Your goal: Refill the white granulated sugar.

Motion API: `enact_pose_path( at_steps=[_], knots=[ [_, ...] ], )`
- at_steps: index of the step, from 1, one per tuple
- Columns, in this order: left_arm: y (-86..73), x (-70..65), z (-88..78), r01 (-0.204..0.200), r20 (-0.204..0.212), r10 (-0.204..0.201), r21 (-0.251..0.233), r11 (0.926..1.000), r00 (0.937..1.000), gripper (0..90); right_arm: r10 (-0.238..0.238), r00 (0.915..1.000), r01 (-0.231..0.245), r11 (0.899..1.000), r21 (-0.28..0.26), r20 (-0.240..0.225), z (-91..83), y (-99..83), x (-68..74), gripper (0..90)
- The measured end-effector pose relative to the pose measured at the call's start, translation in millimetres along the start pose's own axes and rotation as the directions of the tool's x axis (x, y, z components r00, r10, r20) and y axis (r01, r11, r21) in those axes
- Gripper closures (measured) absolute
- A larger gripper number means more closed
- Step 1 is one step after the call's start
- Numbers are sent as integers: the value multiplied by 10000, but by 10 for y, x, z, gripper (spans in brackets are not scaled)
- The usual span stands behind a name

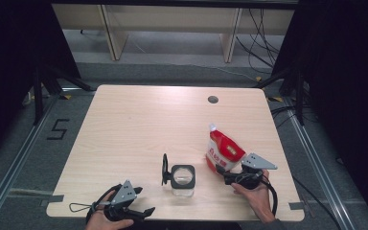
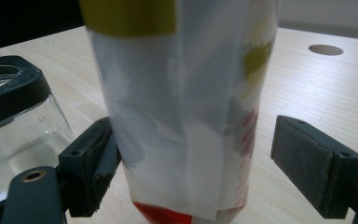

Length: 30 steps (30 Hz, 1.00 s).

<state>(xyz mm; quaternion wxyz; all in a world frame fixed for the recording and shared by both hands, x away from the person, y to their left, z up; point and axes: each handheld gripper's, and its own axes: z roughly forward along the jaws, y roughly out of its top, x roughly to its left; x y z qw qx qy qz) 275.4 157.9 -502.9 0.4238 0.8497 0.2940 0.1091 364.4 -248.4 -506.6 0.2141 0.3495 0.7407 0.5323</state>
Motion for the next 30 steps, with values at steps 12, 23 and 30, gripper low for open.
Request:
enact_pose_path(
  at_steps=[12,23,30],
  knots=[
    [-2,-3,2,-11,50,11,-3,10000,10000,193,111,9999,-113,9999,119,99,110,-25,6,184],
    [0,-3,1,-31,65,31,2,10000,10000,194,671,9976,-669,9977,87,-168,183,-22,65,200],
    [-5,-21,6,273,54,-273,-86,9996,9996,194,276,9996,-276,9996,28,-3,231,-14,36,223]
  ],
)
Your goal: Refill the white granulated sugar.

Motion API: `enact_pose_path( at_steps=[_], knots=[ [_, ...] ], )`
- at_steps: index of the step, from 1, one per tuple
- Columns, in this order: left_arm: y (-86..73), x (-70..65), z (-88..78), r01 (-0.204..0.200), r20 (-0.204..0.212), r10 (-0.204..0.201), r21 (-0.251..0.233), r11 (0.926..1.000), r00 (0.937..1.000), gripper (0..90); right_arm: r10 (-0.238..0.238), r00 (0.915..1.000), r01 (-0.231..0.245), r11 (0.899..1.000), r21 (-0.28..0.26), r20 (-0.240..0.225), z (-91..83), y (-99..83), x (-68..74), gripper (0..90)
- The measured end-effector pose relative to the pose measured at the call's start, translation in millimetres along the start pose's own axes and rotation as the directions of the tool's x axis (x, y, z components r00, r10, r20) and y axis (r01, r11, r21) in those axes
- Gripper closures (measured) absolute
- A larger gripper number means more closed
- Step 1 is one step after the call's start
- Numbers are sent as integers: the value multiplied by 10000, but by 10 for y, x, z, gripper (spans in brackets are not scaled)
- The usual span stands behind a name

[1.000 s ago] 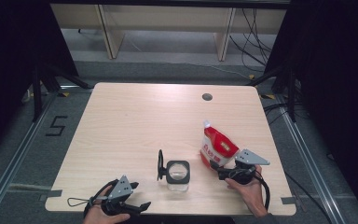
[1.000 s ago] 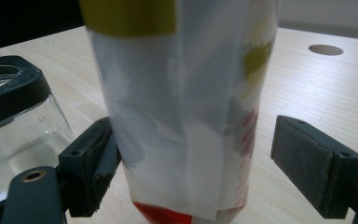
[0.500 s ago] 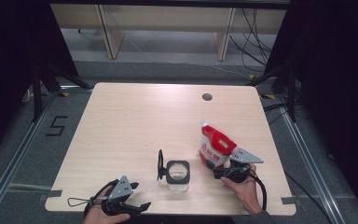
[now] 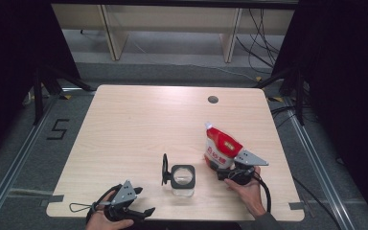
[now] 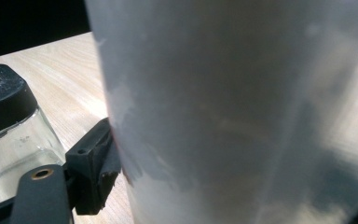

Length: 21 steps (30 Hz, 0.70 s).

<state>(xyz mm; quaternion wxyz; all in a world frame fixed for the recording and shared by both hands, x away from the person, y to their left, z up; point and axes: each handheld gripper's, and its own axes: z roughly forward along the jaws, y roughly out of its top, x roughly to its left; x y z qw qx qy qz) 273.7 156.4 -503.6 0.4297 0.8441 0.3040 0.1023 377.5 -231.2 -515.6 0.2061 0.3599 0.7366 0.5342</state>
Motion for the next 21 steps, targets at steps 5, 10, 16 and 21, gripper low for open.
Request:
enact_pose_path(
  at_steps=[5,10,16,21],
  knots=[
    [4,-23,5,191,37,-190,-114,9998,9998,194,61,9997,-60,10000,33,-224,22,13,26,239],
    [10,7,-15,-81,32,80,165,9998,10000,195,233,9994,-230,9996,133,-267,55,21,90,256],
    [7,-14,6,-22,32,23,-195,9998,10000,195,170,9998,-169,9997,165,-110,83,33,81,279],
    [9,-11,-6,87,121,-86,-13,10000,9999,195,274,9996,-274,9996,-46,-43,103,33,55,317]
  ],
)
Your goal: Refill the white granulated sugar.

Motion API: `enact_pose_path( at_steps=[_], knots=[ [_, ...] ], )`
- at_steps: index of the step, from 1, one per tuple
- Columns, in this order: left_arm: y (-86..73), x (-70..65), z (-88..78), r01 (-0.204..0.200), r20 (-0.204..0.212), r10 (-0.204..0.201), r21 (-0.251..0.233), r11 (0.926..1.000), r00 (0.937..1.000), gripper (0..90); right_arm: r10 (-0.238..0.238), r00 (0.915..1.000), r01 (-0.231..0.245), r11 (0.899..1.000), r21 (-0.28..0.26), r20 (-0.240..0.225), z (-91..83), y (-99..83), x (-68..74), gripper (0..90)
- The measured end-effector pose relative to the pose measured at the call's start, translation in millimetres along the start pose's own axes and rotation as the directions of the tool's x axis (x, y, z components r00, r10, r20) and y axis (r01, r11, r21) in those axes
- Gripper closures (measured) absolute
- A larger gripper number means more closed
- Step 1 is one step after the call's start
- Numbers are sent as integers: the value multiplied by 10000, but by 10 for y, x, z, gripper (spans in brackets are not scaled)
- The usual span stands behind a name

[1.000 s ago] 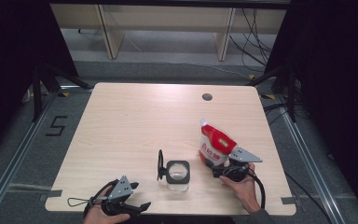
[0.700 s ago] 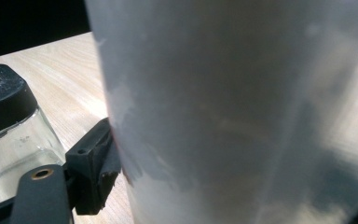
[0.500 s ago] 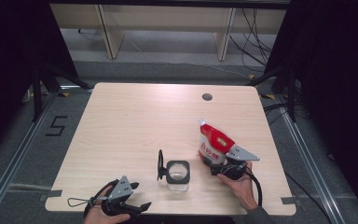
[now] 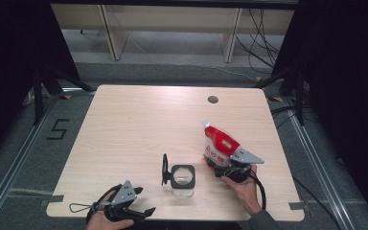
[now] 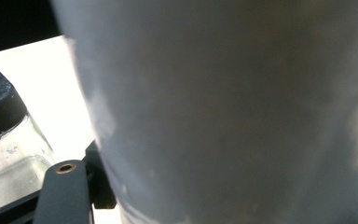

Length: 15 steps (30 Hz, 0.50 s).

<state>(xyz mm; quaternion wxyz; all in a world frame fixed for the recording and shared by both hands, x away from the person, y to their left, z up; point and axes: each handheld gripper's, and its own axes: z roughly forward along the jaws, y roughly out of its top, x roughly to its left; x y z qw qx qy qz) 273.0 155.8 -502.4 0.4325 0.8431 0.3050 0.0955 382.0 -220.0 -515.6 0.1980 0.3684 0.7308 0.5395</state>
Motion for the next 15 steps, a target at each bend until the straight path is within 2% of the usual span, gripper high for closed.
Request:
enact_pose_path(
  at_steps=[1,2,3,4,5,6,7,8,9,11,12,13,14,15],
  knots=[
    [0,0,-2,21,-21,-21,26,10000,10000,195,47,9999,-47,10000,-11,-111,0,2,2,335],
    [2,5,-5,-26,-22,26,84,10000,10000,195,-335,9992,334,9994,-16,-226,6,7,-23,335],
    [0,0,-1,19,-14,-19,17,10000,10000,195,-271,9996,271,9994,234,20,-4,5,-6,339],
    [-2,-2,5,-11,-38,11,-95,10000,10000,195,-246,9997,244,9990,367,34,-11,5,1,346],
    [-1,1,11,-139,-43,139,-214,9997,9999,195,-94,9999,98,9993,351,-108,-13,10,15,352],
    [-3,0,16,-127,-29,126,-298,9995,9999,195,-354,9993,356,9991,217,-105,-4,12,-11,355],
    [2,13,-2,-311,-90,310,-77,9995,9995,195,56,10000,-55,9997,239,-59,-8,6,25,358],
    [2,14,-1,-325,-102,324,-103,9994,9994,195,-49,10000,49,9997,225,19,-3,3,20,362],
    [-5,-1,1,-11,-143,10,-103,9999,9999,195,-27,10000,27,9998,204,-2,-6,8,22,366],
    [-5,0,3,13,-153,-15,-130,9999,9999,195,46,9999,-52,9993,383,158,-18,16,57,373],
    [-4,2,2,-24,-168,22,-134,9999,9999,195,-497,9984,485,9979,426,263,-12,28,30,376],
    [-5,3,3,-55,-204,51,-181,9998,9998,195,-99,9997,85,9977,667,203,-30,36,83,378],
    [-4,0,3,-37,-169,33,-239,9997,9999,195,-558,9982,541,9963,667,233,-18,53,61,379],
    [-3,1,1,-53,-164,49,-239,9997,9999,196,-524,9981,498,9955,805,310,-30,71,85,380]
  ],
)
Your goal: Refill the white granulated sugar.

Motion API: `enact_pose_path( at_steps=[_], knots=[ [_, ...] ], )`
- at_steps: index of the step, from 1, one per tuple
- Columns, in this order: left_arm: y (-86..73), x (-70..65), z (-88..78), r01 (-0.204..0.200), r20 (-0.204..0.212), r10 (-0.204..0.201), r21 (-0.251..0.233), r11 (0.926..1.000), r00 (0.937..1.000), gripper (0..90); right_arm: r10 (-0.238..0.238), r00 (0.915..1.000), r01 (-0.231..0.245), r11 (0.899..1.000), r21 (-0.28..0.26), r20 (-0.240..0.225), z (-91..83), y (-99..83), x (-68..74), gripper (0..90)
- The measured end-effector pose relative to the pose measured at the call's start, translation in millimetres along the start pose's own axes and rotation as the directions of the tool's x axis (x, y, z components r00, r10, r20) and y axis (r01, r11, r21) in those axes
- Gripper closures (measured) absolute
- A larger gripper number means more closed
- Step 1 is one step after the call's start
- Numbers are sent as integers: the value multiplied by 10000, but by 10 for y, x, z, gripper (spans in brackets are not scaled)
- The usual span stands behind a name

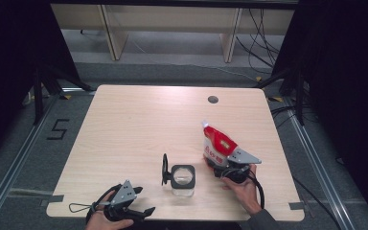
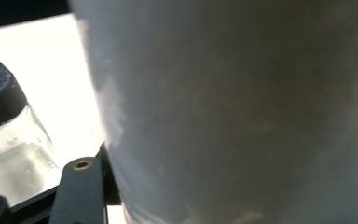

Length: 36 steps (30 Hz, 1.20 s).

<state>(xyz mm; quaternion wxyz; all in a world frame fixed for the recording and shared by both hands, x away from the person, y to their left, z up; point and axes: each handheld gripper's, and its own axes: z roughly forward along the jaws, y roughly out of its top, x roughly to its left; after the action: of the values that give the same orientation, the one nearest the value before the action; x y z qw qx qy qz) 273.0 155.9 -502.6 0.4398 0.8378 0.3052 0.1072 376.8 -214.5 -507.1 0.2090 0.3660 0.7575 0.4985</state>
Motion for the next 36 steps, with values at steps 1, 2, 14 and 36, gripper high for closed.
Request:
enact_pose_path(
  at_steps=[1,2,14,36],
  knots=[
    [-2,-4,0,85,-4,-85,-4,10000,10000,195,218,9998,-217,9996,173,-22,-15,5,39,381],
    [0,6,-4,-47,-52,47,58,10000,10000,196,-184,9998,184,9997,188,-19,-26,11,20,383],
    [-10,52,-3,132,-153,-132,-32,9999,9998,195,-3010,9502,2994,9536,312,807,-216,152,142,389],
    [-24,152,-73,452,-575,-458,-110,9989,9973,199,-6982,6954,6854,7155,1350,1698,-704,215,559,393]
  ],
)
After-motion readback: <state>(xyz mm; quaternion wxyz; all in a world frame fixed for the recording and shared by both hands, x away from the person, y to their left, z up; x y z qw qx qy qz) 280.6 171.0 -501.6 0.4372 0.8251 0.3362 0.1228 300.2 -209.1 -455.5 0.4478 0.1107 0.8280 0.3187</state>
